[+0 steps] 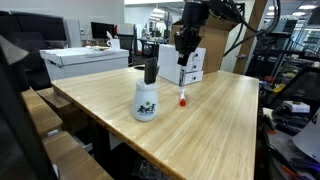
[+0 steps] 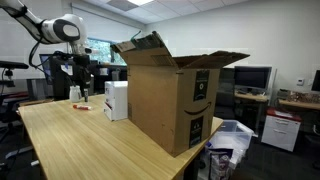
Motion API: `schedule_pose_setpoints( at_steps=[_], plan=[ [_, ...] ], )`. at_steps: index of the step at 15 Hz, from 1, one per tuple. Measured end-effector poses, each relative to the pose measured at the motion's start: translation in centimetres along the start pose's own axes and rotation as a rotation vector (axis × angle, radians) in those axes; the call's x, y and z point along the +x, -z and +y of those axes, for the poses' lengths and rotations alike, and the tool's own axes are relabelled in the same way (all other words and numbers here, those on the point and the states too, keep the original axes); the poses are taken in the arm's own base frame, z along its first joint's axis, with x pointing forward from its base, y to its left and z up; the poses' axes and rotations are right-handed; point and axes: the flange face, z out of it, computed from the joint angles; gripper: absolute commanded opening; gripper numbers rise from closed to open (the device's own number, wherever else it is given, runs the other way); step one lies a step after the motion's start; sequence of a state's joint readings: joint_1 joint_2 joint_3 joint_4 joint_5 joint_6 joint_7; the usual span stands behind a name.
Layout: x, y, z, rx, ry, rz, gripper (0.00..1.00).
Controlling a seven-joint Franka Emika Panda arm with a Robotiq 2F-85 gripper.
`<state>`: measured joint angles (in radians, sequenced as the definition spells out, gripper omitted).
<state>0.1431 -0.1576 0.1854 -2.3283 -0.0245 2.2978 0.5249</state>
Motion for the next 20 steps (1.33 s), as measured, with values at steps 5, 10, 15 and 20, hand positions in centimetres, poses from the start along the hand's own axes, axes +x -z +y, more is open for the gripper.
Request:
schedule_pose_setpoints(
  at_steps=[5, 10, 15, 20],
  plan=[
    [-0.5, -1.8, 0.1, -0.013, 0.031, 0.049, 0.44],
    [-0.8, -2.6, 0.1, -0.018, 0.039, 0.044, 0.67],
    [-0.9, -2.2, -0.6, -0.016, 0.051, 0.047, 0.96],
    [-0.4, -0.1, -2.4, -0.018, 0.076, 0.05, 1.0]
  ],
)
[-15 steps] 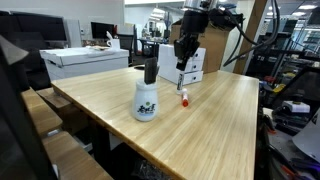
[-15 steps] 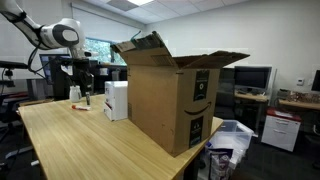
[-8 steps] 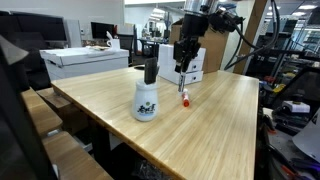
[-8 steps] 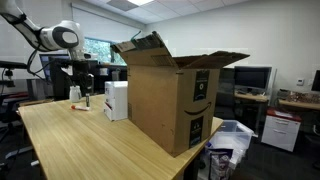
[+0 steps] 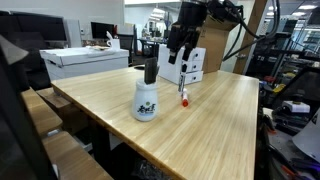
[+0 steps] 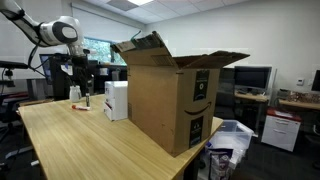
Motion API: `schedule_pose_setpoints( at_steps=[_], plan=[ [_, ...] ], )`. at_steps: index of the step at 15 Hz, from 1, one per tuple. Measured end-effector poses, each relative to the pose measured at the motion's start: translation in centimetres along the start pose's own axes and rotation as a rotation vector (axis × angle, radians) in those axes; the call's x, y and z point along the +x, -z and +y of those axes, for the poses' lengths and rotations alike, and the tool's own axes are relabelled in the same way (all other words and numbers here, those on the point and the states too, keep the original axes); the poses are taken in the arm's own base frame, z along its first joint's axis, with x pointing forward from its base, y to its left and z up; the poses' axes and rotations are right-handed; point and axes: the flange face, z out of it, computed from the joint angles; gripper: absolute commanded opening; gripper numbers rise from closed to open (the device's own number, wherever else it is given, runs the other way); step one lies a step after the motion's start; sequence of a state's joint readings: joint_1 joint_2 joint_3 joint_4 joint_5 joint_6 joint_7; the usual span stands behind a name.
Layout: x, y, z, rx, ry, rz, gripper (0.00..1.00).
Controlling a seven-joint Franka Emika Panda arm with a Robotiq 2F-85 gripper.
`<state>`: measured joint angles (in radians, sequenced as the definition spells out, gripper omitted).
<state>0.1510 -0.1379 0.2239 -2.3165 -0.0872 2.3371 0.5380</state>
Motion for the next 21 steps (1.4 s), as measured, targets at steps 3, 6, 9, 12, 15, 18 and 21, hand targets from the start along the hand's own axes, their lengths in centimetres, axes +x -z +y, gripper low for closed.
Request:
schedule_pose_setpoints(
  at_steps=[3, 6, 9, 12, 15, 18, 21],
  plan=[
    [0.5, 2.4, -2.0, 0.019, 0.053, 0.019, 1.0],
    [0.6, 4.1, -4.0, 0.058, 0.142, 0.042, 1.0],
    [0.4, 5.3, -5.4, 0.09, 0.208, 0.053, 1.0],
    [0.1, 6.0, -6.6, 0.113, 0.261, 0.059, 1.0],
    [-0.4, 6.0, -8.2, 0.127, 0.32, 0.056, 1.0],
    [-1.0, 5.7, -10.5, 0.136, 0.419, 0.046, 1.0],
    [-1.5, 5.6, -13.0, 0.15, 0.533, 0.037, 1.0]
  ],
)
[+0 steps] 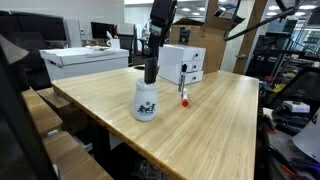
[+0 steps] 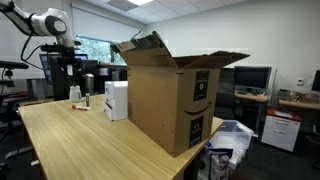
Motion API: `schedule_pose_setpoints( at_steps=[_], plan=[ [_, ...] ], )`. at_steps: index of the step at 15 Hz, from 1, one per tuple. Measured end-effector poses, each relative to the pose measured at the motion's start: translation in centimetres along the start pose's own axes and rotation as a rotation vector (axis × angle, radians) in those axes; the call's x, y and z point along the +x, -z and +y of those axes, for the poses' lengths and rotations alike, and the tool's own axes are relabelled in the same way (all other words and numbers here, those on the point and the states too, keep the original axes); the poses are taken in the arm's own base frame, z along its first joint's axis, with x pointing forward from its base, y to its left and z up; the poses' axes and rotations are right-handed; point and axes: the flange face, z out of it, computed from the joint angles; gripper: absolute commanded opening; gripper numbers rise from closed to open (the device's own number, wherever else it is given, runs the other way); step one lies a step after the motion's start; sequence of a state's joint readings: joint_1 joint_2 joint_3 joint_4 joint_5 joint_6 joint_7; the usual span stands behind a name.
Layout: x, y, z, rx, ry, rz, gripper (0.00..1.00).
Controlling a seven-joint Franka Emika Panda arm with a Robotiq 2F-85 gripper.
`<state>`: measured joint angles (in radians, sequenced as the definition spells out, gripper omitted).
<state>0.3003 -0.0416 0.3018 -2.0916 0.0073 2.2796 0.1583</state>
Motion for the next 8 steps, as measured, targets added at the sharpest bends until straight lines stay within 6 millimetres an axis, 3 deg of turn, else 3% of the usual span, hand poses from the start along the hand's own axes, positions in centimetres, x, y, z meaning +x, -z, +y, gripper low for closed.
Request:
schedule_pose_setpoints(
  at_steps=[4, 8],
  plan=[
    [1.2, -0.5, -2.7, 0.025, 0.114, -0.022, 1.0],
    [1.5, -1.5, -3.3, 0.017, 0.179, -0.089, 1.0]
  ],
)
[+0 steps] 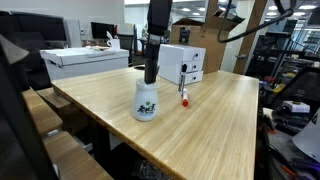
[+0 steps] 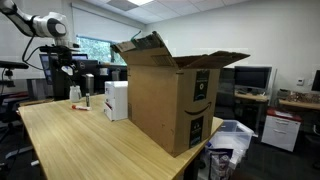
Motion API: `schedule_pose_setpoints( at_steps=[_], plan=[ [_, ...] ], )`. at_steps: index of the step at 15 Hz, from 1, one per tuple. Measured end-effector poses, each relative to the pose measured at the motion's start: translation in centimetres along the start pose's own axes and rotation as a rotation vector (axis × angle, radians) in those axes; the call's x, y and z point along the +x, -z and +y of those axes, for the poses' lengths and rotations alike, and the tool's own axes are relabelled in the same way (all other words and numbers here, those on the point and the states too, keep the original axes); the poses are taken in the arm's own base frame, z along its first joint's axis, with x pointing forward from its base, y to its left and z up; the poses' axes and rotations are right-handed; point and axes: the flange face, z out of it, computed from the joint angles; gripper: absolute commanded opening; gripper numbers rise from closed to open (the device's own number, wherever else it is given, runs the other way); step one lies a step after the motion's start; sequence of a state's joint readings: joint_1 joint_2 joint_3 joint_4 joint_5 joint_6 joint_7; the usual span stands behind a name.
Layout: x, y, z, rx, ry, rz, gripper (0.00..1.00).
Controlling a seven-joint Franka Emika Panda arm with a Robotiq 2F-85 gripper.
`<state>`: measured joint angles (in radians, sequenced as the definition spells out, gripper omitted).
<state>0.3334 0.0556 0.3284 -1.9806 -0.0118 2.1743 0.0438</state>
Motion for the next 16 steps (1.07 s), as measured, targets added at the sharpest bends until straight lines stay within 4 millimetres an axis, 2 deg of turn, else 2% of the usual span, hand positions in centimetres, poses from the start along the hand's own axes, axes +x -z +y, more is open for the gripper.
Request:
schedule_pose_setpoints(
  at_steps=[8, 14, 16],
  plan=[
    [1.1, -2.7, 0.6, -0.001, 0.099, -0.056, 1.0],
    [1.8, -4.0, 0.8, 0.001, 0.112, -0.097, 1.0],
    [1.8, -4.2, 0.9, 0.001, 0.113, -0.119, 0.74]
  ],
)
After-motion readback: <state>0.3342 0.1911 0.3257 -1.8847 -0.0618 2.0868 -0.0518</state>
